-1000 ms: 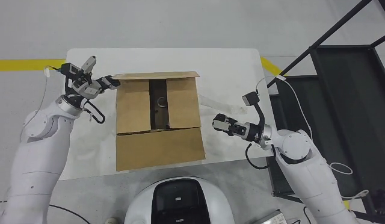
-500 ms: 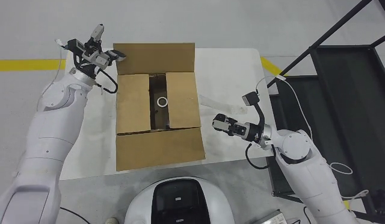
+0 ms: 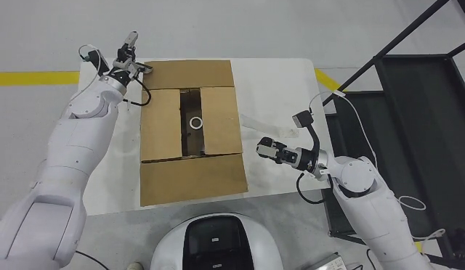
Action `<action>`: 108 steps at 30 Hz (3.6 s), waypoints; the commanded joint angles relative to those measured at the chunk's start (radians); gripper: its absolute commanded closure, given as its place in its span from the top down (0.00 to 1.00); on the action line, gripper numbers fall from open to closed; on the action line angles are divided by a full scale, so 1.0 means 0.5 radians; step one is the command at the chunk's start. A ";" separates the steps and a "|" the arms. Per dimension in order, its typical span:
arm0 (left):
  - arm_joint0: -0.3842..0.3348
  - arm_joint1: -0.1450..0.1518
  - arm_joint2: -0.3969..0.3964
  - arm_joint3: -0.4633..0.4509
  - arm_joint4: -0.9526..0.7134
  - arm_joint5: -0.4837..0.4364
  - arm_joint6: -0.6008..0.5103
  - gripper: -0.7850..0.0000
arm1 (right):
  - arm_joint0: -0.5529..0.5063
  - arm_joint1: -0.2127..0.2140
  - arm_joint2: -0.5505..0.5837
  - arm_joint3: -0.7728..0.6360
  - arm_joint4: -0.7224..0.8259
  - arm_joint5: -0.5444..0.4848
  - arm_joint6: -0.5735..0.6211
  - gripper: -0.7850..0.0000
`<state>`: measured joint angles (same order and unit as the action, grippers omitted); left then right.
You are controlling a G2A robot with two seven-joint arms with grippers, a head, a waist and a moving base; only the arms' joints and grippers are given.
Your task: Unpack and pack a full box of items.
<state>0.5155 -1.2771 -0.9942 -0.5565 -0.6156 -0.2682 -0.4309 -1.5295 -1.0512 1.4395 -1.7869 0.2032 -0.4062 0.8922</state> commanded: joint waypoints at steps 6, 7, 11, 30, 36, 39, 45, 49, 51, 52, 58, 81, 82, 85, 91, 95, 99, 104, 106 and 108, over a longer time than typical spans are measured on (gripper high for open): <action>-0.083 -0.029 0.046 0.159 0.150 0.088 -0.018 1.00 | 0.000 0.000 0.000 0.000 0.000 0.000 0.000 1.00; -0.088 -0.033 0.051 0.172 0.166 0.092 -0.042 1.00 | 0.000 0.000 0.000 0.000 0.000 0.000 0.000 1.00; -0.111 -0.040 0.064 0.237 0.238 0.103 -0.106 1.00 | 0.000 0.000 0.000 0.000 0.000 0.000 0.000 1.00; 0.001 0.099 -0.268 -0.143 0.198 -0.467 -0.606 1.00 | 0.000 0.000 0.000 0.000 0.000 0.000 0.000 1.00; 0.409 0.273 -0.627 -0.781 0.096 -0.337 -1.154 1.00 | 0.001 0.000 0.000 -0.002 -0.009 0.005 -0.010 1.00; 0.646 0.350 -0.819 -1.093 0.061 -0.197 -1.481 1.00 | 0.029 -0.007 -0.058 -0.051 -0.104 0.062 -0.095 1.00; 0.965 0.444 -1.076 -1.407 0.064 -0.108 -1.949 1.00 | 0.219 -0.032 -0.270 -0.096 -0.226 0.369 -0.159 1.00; 1.051 0.481 -1.168 -1.429 0.074 -0.115 -2.127 1.00 | 0.413 -0.065 -0.473 -0.095 -0.324 0.652 -0.223 1.00; 1.081 0.496 -1.195 -1.445 0.069 -0.078 -2.164 1.00 | 0.527 -0.087 -0.579 -0.063 -0.338 0.815 -0.248 1.00; 1.092 0.506 -1.206 -1.453 0.080 -0.058 -2.185 1.00 | 0.586 -0.100 -0.620 -0.043 -0.323 0.868 -0.274 1.00; 1.196 0.549 -1.248 -1.542 0.075 -0.049 -2.193 1.00 | 0.801 -0.152 -0.800 0.064 -0.237 1.007 -0.290 1.00; 1.196 0.549 -1.248 -1.542 0.075 -0.049 -2.193 1.00 | 0.980 -0.215 -1.012 0.159 -0.213 1.152 -0.326 1.00; 1.196 0.549 -1.248 -1.542 0.075 -0.049 -2.193 1.00 | 1.031 -0.233 -1.057 0.202 -0.192 1.201 -0.353 1.00; 1.196 0.549 -1.248 -1.542 0.075 -0.049 -2.193 1.00 | 1.185 -0.289 -1.196 0.317 -0.156 1.289 -0.368 1.00; 1.196 0.549 -1.248 -1.542 0.075 -0.049 -2.193 1.00 | 1.371 -0.400 -1.417 0.594 -0.010 1.275 -0.394 1.00; 1.196 0.549 -1.248 -1.542 0.075 -0.049 -2.193 1.00 | 1.419 -0.464 -1.527 0.751 0.059 1.223 -0.427 1.00; 1.196 0.549 -1.248 -1.542 0.075 -0.049 -2.193 1.00 | 1.461 -0.516 -1.588 0.860 0.098 1.127 -0.457 1.00; 1.250 0.555 -1.236 -1.630 0.130 -0.015 -2.087 1.00 | 1.509 -0.565 -1.612 0.880 0.149 1.002 -0.464 1.00; 1.265 0.562 -1.238 -1.657 0.197 0.016 -2.036 1.00 | 1.520 -0.577 -1.605 0.872 0.156 0.955 -0.478 1.00; 1.283 0.570 -1.252 -1.718 0.295 0.056 -1.935 1.00 | 1.527 -0.588 -1.598 0.854 0.149 0.900 -0.500 1.00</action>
<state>1.1523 -0.9933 -1.6177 -1.4018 -0.4886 -0.2497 -1.4219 -0.7671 -1.3434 0.6390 -1.3561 0.2795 0.0545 0.6457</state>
